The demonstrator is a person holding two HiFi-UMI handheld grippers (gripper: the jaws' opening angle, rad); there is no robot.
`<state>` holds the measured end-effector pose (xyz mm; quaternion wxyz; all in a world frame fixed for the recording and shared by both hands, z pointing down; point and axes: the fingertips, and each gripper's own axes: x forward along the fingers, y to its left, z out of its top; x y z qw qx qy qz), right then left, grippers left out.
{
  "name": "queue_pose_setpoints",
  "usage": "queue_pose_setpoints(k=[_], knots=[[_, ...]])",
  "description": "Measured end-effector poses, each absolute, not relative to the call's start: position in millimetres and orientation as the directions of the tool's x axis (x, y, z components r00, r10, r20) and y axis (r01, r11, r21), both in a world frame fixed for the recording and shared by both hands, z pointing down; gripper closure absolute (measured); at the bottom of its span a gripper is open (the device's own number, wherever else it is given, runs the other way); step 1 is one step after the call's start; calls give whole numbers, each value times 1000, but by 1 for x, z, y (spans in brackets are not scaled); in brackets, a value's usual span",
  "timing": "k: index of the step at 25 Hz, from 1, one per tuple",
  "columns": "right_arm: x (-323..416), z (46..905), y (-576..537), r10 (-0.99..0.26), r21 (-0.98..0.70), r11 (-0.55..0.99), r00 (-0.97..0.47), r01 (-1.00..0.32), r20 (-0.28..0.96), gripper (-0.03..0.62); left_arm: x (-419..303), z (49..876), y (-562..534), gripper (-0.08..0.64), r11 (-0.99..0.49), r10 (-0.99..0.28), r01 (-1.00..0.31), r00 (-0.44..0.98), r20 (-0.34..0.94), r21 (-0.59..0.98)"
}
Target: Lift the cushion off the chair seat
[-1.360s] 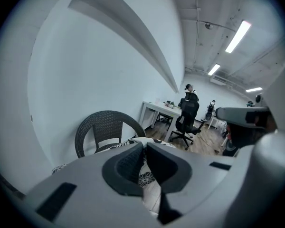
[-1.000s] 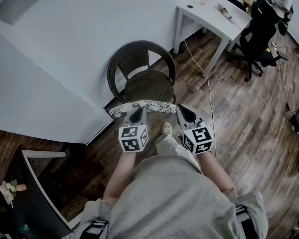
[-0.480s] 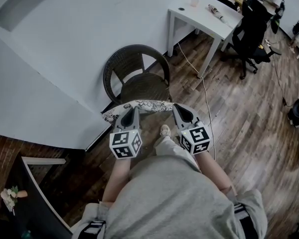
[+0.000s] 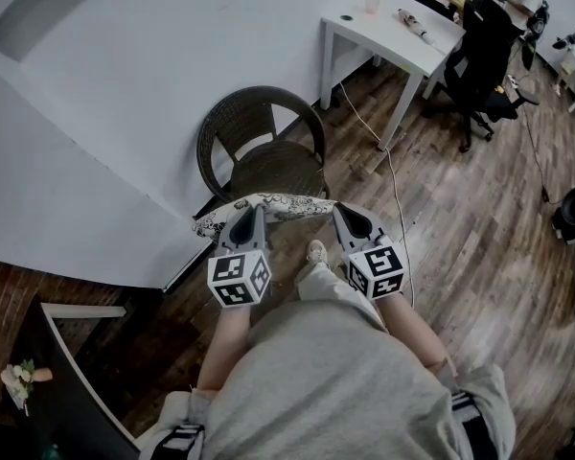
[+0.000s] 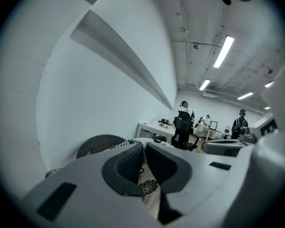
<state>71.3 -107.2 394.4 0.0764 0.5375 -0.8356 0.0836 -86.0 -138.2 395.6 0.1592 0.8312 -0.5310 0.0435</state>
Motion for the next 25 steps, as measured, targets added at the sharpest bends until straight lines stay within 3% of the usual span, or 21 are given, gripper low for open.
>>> queue_pose_setpoints(k=[25], knots=[[72, 399, -102, -881, -54, 411, -412, -910, 233, 592, -83, 394, -131, 538, -378, -872, -897, 428, 238, 229]])
